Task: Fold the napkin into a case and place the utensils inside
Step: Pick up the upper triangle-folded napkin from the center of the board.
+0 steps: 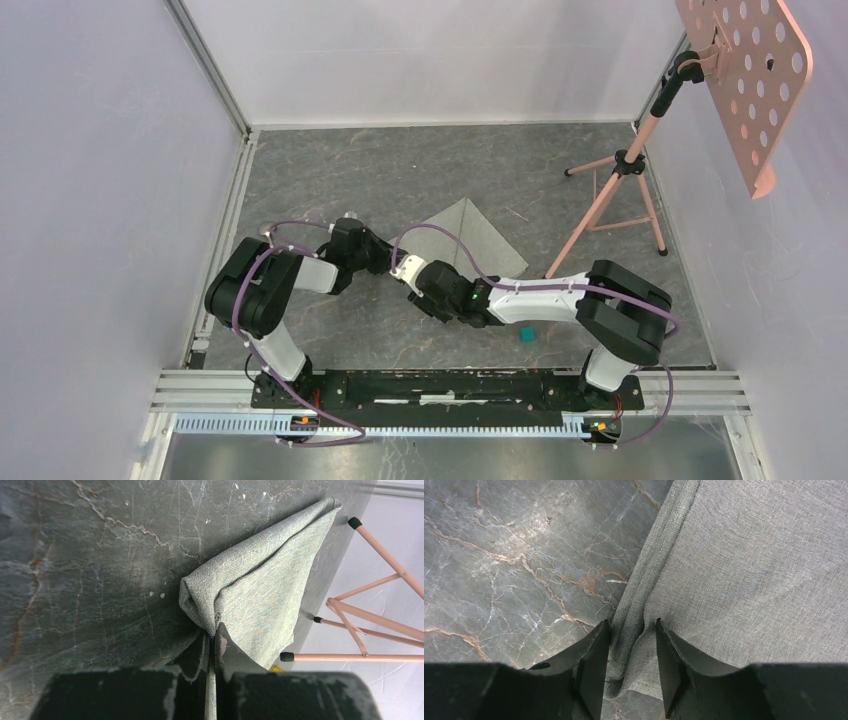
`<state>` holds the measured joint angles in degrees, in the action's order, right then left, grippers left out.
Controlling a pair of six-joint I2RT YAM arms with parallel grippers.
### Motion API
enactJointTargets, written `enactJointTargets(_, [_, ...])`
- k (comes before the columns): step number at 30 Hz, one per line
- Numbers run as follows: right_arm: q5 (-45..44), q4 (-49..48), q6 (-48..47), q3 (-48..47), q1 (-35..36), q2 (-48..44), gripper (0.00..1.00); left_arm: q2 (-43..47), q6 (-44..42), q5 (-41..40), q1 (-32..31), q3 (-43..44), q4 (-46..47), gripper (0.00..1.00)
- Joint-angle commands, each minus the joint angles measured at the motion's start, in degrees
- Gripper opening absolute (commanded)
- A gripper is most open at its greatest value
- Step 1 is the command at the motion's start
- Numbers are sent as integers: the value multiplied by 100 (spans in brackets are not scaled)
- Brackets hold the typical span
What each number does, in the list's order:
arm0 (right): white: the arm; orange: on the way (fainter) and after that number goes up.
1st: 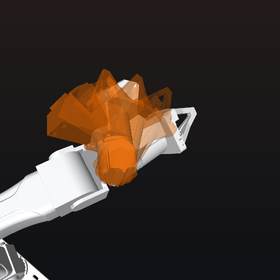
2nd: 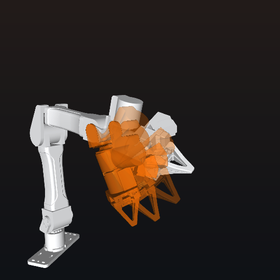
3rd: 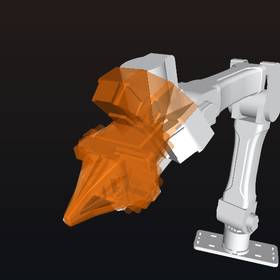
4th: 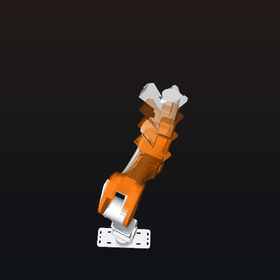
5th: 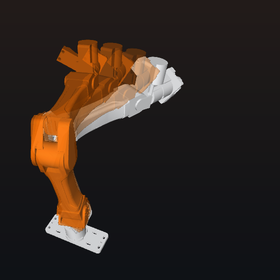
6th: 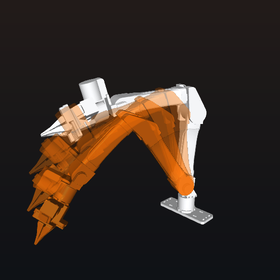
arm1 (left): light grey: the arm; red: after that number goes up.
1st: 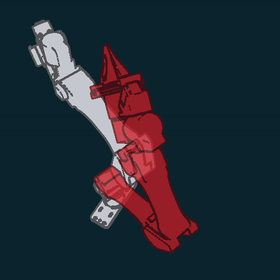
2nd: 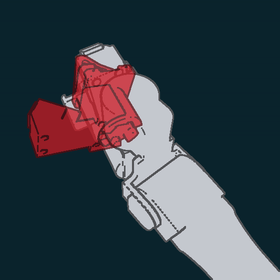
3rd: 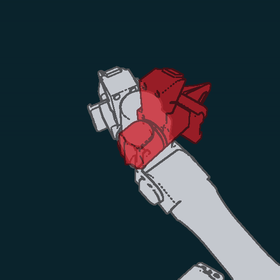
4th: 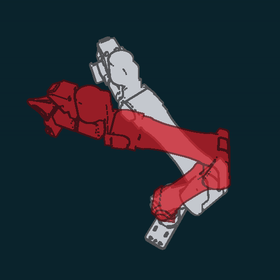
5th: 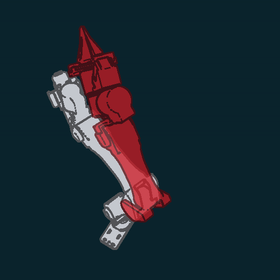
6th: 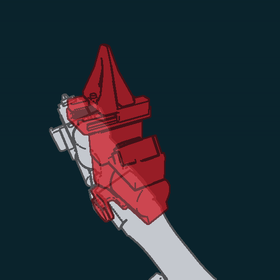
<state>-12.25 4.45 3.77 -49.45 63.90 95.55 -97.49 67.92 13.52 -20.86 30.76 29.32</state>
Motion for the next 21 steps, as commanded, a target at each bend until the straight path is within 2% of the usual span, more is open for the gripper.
enactJointTargets(1, [-239, -99, 23, -32, 69, 101, 47, -26, -174, -147, 30, -131, -157, 2])
enactJointTargets(6, [-421, -114, 79, 45, 70, 251, 50, -21, -174, -149, 30, -141, -158, 2])
enactJointTargets(9, [-563, -185, 130, 131, 74, 305, 49, 11, -183, -156, 30, -154, -165, 2])
enactJointTargets(11, [-742, -230, 171, 196, 74, 350, 38, 26, -194, -163, 30, -163, -188, 2])
enactJointTargets(15, [-1175, -259, 208, 260, 122, 299, 3, 134, -256, -192, 30, -142, -338, 2])
enactJointTargets(18, [-1007, -299, 188, 219, 132, 88, 0, 366, -396, -257, 39, -42, -730, 2])
enactJointTargets(21, [-553, -167, 263, 67, 128, -182, 1, 691, -557, -97, 159, 283, -1642, 2])
